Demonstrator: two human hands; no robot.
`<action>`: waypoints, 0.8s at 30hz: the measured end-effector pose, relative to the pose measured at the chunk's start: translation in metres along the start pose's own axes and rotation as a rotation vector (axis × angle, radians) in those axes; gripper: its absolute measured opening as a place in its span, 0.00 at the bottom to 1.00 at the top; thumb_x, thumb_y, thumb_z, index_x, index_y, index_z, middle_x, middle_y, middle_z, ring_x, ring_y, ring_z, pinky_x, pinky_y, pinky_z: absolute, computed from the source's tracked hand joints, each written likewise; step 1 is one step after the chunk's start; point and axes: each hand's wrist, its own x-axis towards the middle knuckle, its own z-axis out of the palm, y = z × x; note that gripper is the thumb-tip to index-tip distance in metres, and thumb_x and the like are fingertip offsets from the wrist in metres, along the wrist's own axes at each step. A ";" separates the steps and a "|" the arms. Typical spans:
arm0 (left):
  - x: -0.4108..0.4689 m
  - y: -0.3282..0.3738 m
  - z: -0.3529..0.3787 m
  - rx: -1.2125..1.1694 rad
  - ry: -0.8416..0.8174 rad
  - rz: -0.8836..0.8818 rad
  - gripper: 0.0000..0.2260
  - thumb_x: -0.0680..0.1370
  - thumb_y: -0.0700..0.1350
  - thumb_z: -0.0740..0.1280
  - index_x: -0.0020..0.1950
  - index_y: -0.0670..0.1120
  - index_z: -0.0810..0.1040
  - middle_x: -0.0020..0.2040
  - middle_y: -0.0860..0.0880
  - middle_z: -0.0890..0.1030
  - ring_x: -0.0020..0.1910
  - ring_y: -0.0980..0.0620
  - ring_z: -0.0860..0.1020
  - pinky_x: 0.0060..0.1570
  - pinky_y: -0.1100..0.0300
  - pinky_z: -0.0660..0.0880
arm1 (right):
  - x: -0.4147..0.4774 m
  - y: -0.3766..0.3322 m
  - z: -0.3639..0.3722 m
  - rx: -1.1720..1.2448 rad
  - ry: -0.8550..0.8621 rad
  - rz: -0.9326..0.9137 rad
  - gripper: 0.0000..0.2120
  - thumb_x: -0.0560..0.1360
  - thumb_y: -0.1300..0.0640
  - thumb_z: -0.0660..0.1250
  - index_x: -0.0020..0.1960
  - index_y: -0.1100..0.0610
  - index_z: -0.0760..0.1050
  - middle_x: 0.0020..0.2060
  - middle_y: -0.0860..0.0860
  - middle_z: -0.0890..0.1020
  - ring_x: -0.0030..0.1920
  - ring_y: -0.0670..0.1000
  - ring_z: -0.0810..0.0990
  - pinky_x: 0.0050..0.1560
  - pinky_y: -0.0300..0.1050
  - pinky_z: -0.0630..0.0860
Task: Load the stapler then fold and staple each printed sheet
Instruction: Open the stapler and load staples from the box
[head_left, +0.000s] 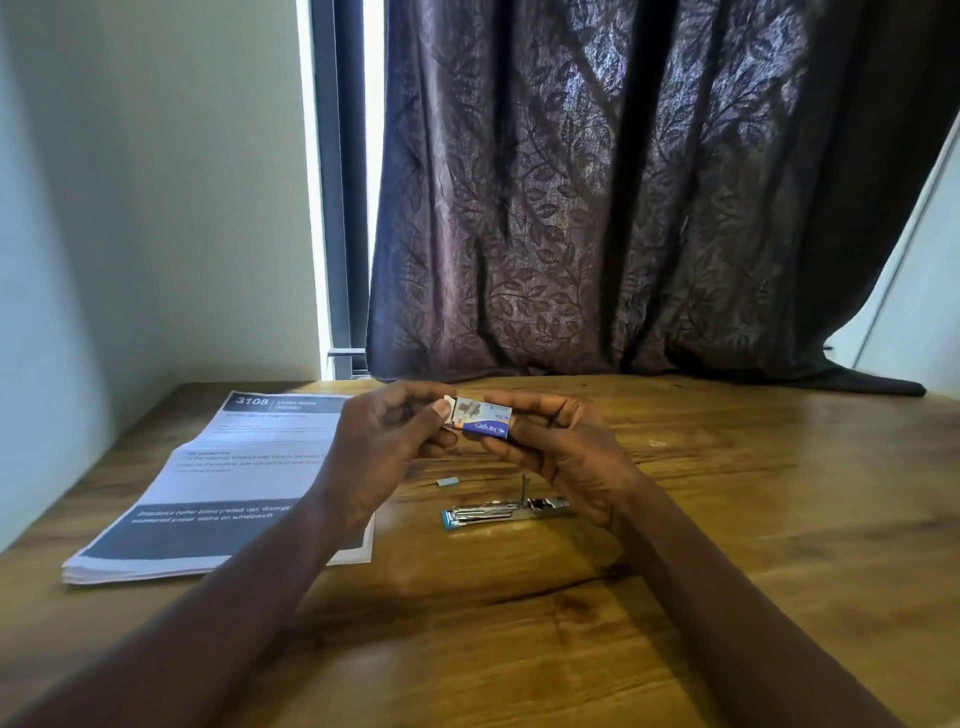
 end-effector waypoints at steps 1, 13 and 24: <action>0.000 -0.001 0.000 -0.006 0.008 -0.008 0.09 0.80 0.39 0.69 0.59 0.46 0.83 0.46 0.44 0.88 0.42 0.48 0.86 0.45 0.55 0.85 | 0.000 -0.001 0.000 -0.002 0.014 0.000 0.13 0.74 0.71 0.67 0.58 0.68 0.80 0.54 0.66 0.84 0.50 0.57 0.87 0.50 0.44 0.84; -0.005 -0.004 0.005 0.043 0.057 0.048 0.08 0.80 0.41 0.70 0.58 0.46 0.83 0.43 0.48 0.88 0.41 0.48 0.88 0.41 0.57 0.85 | 0.001 -0.003 -0.001 -0.023 0.091 0.010 0.12 0.77 0.69 0.66 0.59 0.70 0.80 0.54 0.66 0.84 0.48 0.57 0.87 0.46 0.42 0.85; -0.007 -0.001 0.004 0.015 0.025 -0.010 0.07 0.78 0.37 0.72 0.56 0.43 0.82 0.41 0.43 0.88 0.39 0.48 0.87 0.38 0.58 0.84 | -0.003 -0.008 0.004 -0.012 0.035 0.073 0.16 0.76 0.60 0.69 0.62 0.66 0.79 0.55 0.65 0.84 0.50 0.56 0.87 0.48 0.44 0.85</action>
